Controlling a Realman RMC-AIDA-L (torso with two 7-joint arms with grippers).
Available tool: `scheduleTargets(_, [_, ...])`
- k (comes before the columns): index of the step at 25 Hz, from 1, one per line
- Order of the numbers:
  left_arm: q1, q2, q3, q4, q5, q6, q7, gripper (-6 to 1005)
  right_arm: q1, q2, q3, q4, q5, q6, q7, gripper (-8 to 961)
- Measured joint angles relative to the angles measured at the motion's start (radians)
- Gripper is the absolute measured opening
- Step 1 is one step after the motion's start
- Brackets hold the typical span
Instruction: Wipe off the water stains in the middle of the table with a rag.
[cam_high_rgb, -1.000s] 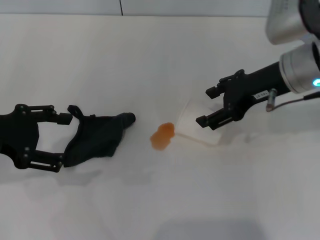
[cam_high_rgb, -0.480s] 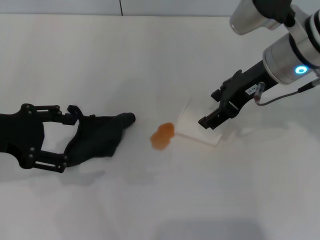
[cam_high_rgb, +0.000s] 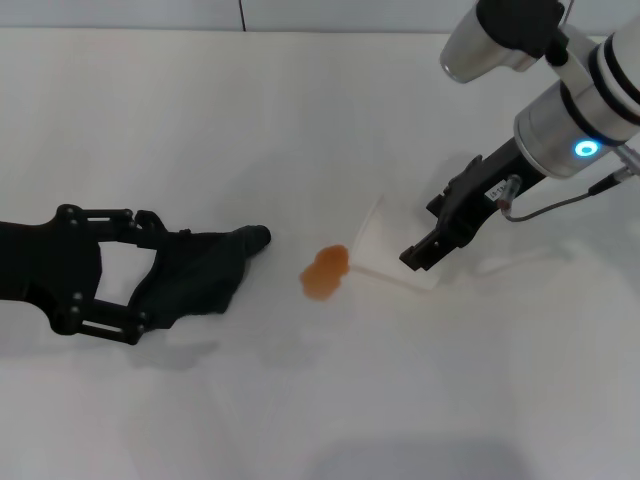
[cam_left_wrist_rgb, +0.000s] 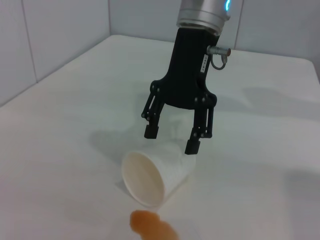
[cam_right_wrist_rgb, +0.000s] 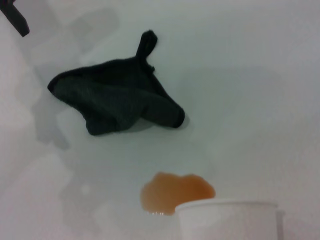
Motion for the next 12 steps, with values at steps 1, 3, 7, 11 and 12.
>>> scheduleTargets(1, [-0.002, -0.002, 0.001, 0.0, 0.003, 0.0, 0.0, 888, 0.003, 0.0, -0.003, 0.008, -0.001, 0.0, 0.003, 852])
scheduleTargets(3, [-0.004, -0.004, 0.002, 0.0, 0.005, 0.0, 0.0, 888, 0.013, 0.001, -0.008, 0.027, -0.007, 0.003, 0.007, 851])
scheduleTargets(7, [-0.003, -0.007, 0.008, 0.0, 0.005, 0.0, 0.0, 888, 0.03, 0.006, -0.028, 0.061, -0.013, 0.034, 0.016, 850])
scheduleTargets(11, [0.0, -0.014, 0.009, 0.0, 0.005, 0.0, 0.0, 887, 0.046, 0.008, -0.063, 0.095, -0.013, 0.064, 0.019, 849])
scheduleTargets(12, [0.001, -0.015, 0.01, 0.0, 0.005, 0.0, 0.0, 887, 0.051, 0.009, -0.074, 0.104, -0.012, 0.071, 0.019, 848])
